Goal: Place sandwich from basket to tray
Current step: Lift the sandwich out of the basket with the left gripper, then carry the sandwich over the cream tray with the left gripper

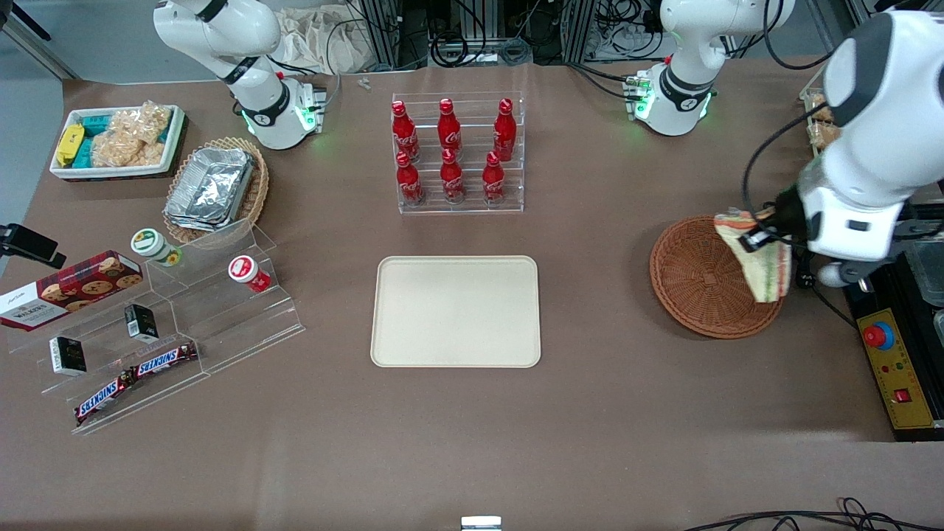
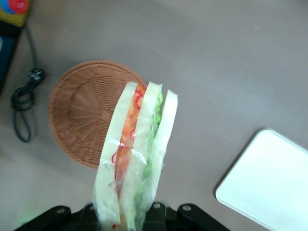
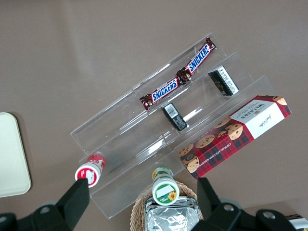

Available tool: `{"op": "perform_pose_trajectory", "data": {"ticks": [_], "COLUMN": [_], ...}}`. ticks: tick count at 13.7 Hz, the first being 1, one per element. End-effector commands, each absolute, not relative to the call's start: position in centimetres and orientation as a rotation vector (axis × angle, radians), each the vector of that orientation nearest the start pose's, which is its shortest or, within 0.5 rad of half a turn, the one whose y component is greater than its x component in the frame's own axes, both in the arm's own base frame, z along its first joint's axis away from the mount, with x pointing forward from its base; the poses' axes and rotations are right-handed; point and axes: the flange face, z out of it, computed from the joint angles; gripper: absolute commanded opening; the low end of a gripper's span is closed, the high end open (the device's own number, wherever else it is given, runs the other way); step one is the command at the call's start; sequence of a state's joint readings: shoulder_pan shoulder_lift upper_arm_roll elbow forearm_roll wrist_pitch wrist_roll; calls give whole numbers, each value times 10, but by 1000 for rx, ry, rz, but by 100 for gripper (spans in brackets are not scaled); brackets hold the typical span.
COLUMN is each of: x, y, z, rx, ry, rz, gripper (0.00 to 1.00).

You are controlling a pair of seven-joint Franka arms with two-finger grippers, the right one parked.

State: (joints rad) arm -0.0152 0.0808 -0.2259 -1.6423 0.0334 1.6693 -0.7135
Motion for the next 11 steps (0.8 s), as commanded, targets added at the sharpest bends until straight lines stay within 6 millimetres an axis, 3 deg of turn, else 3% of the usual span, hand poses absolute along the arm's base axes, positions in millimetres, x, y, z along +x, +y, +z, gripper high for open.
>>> {"op": "perform_pose_trajectory", "data": {"ticks": [1,5,8,11], "x": [571,567,553,554], "y": [-205,-303,-376,-409], "z": [533,478,407,337], "rx": [-3066,-3112,-3084,-3059], "ry": [-513,-406,-388,-468], "rz": [125,174,164,109], "gripper": [0,0,0,0]}}
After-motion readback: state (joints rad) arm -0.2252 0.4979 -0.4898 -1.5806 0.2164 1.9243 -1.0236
